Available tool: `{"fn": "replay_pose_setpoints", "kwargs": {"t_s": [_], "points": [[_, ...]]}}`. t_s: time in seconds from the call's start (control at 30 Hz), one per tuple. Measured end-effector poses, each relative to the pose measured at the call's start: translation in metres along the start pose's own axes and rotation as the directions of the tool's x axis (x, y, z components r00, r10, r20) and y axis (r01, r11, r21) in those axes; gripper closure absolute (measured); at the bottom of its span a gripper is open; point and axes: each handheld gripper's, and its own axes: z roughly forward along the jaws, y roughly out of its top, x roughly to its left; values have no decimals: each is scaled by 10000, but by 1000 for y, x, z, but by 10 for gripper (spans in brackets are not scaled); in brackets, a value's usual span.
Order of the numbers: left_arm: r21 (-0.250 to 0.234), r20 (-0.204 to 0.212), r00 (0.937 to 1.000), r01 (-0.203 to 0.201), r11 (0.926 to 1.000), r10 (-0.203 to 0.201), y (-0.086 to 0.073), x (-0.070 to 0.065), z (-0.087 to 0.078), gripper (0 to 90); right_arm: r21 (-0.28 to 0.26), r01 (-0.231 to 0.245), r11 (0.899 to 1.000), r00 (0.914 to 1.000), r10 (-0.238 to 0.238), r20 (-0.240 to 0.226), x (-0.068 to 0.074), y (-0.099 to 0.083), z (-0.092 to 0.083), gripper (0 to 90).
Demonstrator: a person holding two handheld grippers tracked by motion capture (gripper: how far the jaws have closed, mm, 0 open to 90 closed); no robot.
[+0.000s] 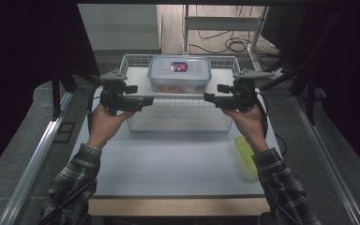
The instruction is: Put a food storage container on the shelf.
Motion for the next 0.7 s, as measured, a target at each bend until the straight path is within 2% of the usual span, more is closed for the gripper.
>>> {"fn": "replay_pose_setpoints", "kwargs": {"t_s": [0.13,0.33,0.37,0.5,0.7], "points": [[108,40,9998,-170,9998,170,-8,-7,-2,163,32,81,10000,10000,-81,-30,3,-8,-2,247],[286,185,9991,-399,9988,393,-29,-24,-4,138,115,379,9992,9993,-378,-73,12,-26,-8,187],[286,185,9991,-399,9988,393,-29,-24,-4,133,115,379,9992,9993,-378,-73,12,-26,-8,187],[326,181,9991,-384,9987,378,-48,-32,-8,116,186,555,9983,9984,-554,-64,17,-42,-12,152],[414,161,9995,-288,9987,282,-71,-37,-10,97,305,598,9977,9982,-596,-75,20,-63,-14,117]]}}
